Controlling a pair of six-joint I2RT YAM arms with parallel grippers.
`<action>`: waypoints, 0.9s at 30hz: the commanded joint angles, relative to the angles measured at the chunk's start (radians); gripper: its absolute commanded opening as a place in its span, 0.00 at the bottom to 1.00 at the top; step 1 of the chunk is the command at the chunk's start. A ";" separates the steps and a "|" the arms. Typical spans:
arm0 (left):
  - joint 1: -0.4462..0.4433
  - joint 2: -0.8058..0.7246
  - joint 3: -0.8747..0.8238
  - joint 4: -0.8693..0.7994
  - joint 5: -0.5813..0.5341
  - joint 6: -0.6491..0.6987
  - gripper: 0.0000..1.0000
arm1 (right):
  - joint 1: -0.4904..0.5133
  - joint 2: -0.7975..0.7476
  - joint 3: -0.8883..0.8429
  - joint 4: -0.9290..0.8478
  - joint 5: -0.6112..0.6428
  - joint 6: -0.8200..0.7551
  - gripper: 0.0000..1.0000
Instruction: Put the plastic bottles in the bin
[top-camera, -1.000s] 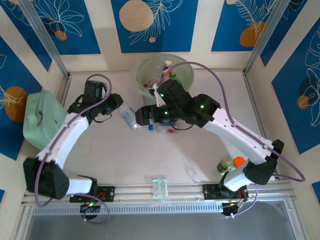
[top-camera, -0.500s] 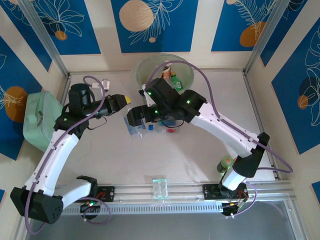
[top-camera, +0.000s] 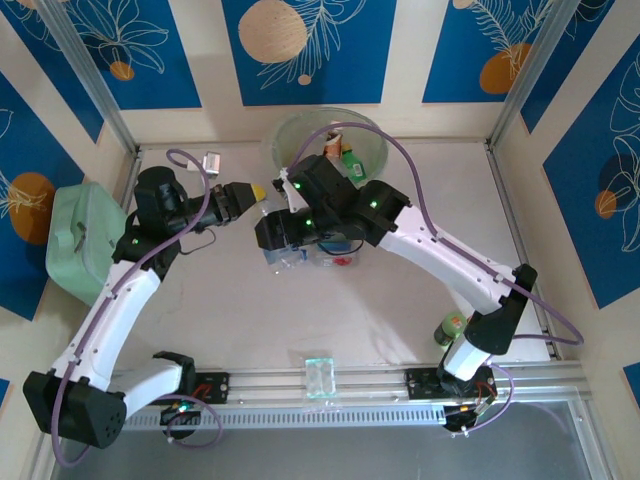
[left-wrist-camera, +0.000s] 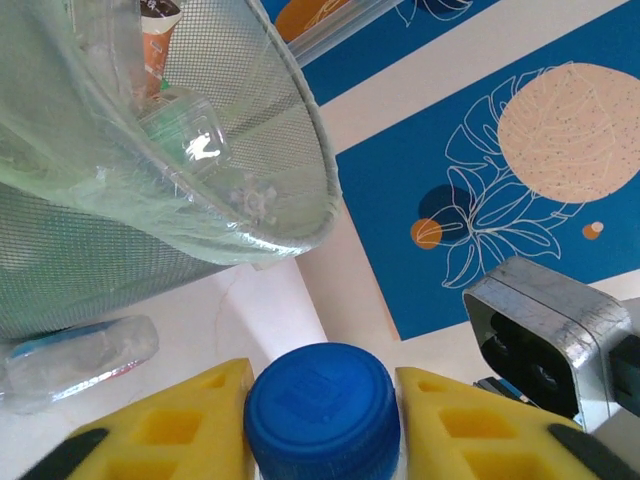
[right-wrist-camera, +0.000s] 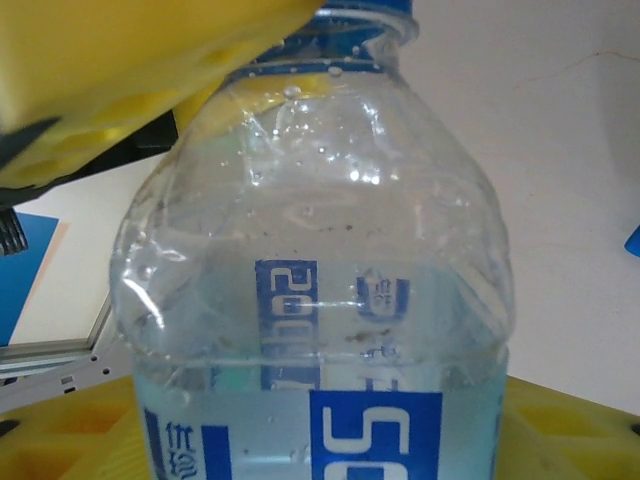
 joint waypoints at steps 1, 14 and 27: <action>0.005 -0.015 -0.015 0.050 0.018 -0.034 0.54 | -0.002 -0.034 -0.015 0.014 -0.004 0.006 0.61; 0.005 -0.118 0.070 -0.222 -0.350 0.085 1.00 | -0.233 -0.039 0.165 -0.073 0.129 0.030 0.57; 0.004 -0.136 0.022 -0.268 -0.384 0.071 1.00 | -0.481 0.252 0.572 -0.263 0.142 -0.008 0.59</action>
